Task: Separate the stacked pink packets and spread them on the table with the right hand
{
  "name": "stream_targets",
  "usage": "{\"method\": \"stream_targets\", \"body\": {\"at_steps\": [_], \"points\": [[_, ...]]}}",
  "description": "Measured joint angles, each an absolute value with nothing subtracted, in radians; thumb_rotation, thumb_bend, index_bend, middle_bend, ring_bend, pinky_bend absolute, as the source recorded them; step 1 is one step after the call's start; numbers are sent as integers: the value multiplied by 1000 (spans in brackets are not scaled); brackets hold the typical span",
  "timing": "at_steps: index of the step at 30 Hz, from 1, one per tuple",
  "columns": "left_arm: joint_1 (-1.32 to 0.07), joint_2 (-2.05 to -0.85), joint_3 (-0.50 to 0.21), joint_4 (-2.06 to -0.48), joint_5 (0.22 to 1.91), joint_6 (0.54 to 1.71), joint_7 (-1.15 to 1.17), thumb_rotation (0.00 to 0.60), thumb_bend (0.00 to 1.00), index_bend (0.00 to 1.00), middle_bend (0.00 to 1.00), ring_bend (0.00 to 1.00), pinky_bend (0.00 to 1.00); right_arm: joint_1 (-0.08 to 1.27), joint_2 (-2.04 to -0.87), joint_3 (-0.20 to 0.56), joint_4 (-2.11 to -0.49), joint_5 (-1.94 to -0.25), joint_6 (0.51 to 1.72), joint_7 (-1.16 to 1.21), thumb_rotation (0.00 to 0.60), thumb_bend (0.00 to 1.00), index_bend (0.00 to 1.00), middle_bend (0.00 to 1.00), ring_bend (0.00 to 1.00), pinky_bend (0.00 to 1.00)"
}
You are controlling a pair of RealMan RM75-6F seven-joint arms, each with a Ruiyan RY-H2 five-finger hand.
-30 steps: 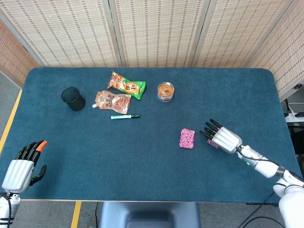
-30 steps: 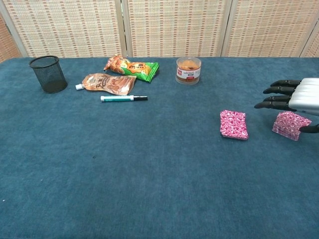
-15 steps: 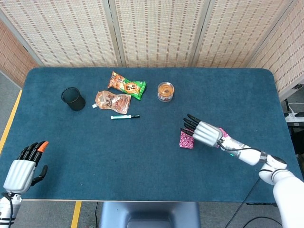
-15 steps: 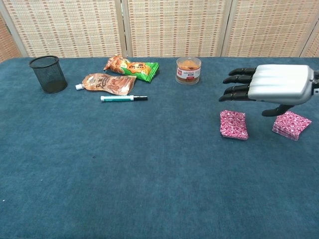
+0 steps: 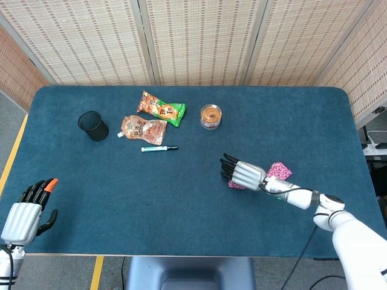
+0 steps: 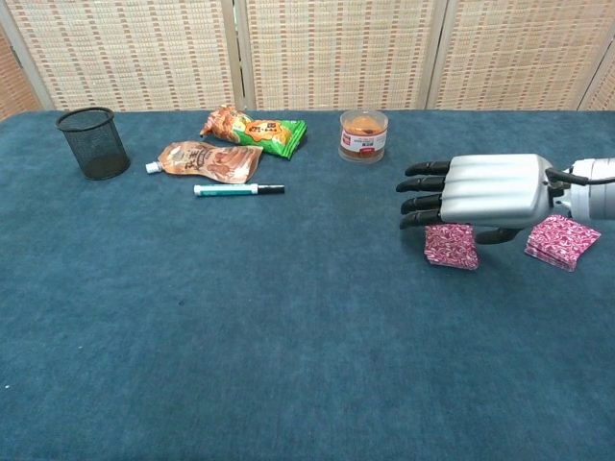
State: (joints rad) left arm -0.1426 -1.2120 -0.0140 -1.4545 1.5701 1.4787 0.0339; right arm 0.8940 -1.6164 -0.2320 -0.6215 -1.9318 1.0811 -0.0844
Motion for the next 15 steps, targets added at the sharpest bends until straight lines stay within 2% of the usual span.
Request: {"method": "stream_targets", "body": {"at_steps": [8, 15], "points": [[-145, -1215, -13, -1450, 1567, 1472, 35, 600, 461, 0, 97, 103, 184, 885, -1643, -243, -573, -1932, 1090, -58, 600, 200, 168, 124, 0, 50], [-147, -1216, -13, -1446, 1566, 1467, 31, 600, 461, 0, 98, 103, 184, 879, -1667, -248, -539, -1931, 1103, -51, 600, 200, 271, 179, 0, 49]]}}
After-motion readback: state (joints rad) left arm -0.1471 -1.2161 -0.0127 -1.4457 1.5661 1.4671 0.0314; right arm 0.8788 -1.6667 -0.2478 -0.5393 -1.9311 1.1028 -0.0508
